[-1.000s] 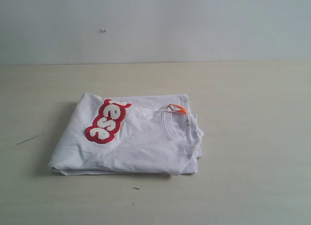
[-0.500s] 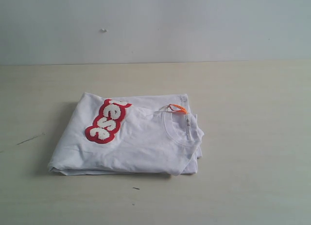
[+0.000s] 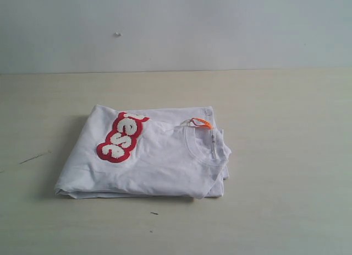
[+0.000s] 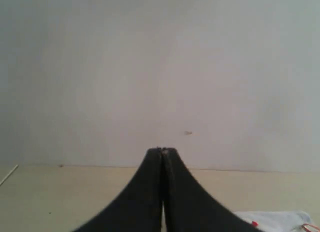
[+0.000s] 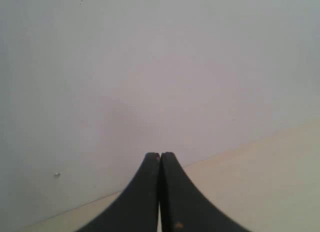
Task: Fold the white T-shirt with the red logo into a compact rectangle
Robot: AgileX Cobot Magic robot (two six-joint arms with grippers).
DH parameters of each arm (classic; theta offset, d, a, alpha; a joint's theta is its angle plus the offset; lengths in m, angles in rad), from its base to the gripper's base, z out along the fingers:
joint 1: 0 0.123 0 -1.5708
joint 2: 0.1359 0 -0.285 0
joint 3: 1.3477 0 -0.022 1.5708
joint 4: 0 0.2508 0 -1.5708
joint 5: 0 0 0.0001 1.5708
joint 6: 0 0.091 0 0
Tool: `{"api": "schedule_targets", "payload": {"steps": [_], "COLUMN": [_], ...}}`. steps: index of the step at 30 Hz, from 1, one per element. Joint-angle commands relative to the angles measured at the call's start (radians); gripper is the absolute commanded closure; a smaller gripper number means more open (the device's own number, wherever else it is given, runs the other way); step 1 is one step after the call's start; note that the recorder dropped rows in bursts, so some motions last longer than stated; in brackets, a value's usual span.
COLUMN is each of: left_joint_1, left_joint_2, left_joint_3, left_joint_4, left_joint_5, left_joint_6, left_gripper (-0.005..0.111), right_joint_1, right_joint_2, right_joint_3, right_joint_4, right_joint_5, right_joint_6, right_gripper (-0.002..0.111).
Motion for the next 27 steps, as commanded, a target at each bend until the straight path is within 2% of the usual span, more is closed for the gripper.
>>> {"api": "schedule_targets", "payload": {"steps": [1,10,16,25,27], "left_joint_1": [0.047,0.065,0.065,0.065,0.065], "left_joint_2": [-0.003,-0.003,-0.003,-0.003,-0.003], "left_joint_3": [0.013,0.182,0.304,0.416,0.416], "left_joint_4": [-0.004,0.058,0.106,0.108,0.108], "left_joint_5": [-0.063,-0.307,-0.414,-0.523,-0.49], "left_joint_6": [-0.001,0.004,0.004,0.098,0.114], "left_gripper": [0.107,0.107,0.107,0.107,0.107], "right_joint_1": [-0.006,-0.006,-0.006,-0.006,-0.006], "right_joint_2": [-0.003,-0.003,-0.003,-0.003,-0.003], "right_joint_3": [0.005,0.005,0.005,0.005,0.005], "right_joint_4": [0.003,0.003,0.003,0.003,0.003], "right_joint_5": [0.002,0.002,0.002,0.002,0.002], "right_joint_6": [0.0,0.0,0.0,0.0,0.0], "right_gripper": [0.108,0.108,0.108,0.108,0.108]}}
